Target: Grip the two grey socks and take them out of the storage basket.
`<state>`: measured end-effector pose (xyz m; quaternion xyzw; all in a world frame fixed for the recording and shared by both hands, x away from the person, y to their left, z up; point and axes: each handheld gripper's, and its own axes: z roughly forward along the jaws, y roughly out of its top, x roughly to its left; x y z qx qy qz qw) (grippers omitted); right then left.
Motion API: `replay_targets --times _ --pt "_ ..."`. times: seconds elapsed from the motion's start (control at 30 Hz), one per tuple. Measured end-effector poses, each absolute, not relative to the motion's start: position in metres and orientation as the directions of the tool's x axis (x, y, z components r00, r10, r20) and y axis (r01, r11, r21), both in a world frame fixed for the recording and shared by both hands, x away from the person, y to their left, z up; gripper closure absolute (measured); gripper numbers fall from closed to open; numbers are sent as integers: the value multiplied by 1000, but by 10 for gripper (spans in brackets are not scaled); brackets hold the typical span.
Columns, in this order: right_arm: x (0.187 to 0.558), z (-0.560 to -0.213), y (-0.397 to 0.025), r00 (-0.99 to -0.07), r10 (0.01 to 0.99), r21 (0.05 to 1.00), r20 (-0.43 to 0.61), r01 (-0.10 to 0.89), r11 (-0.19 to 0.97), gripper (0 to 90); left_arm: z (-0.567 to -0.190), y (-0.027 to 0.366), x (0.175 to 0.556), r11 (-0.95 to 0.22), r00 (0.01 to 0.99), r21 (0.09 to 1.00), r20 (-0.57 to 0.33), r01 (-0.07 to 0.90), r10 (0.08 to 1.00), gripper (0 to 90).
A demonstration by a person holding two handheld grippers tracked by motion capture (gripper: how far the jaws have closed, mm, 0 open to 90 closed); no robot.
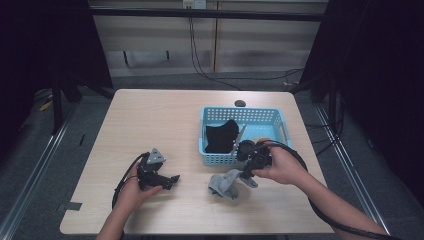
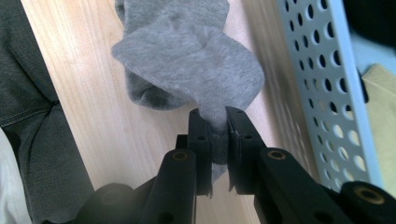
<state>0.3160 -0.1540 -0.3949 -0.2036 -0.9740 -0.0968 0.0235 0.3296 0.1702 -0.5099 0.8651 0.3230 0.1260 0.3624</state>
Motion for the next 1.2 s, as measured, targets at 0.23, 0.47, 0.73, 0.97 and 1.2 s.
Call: replay_targets --times 0.23,0.47,0.73,0.97,1.2 --pt "315 -403 -149 -916 392 184 85 401 897 808 -510 170 330 -528 760 709 -17 468 650 69" --pt "313 -413 -141 -922 381 181 72 388 904 795 -510 170 330 -527 759 709 -17 468 650 69" --pt "312 -423 -136 -921 379 179 85 389 904 795 -510 170 330 -525 758 710 -18 469 652 69" --pt "311 -428 -131 -922 374 180 99 386 905 789 -510 170 330 -529 760 709 -16 467 650 69" --pt "310 -433 -127 -926 363 171 104 376 911 783 -510 170 330 -528 760 709 -17 468 650 69"
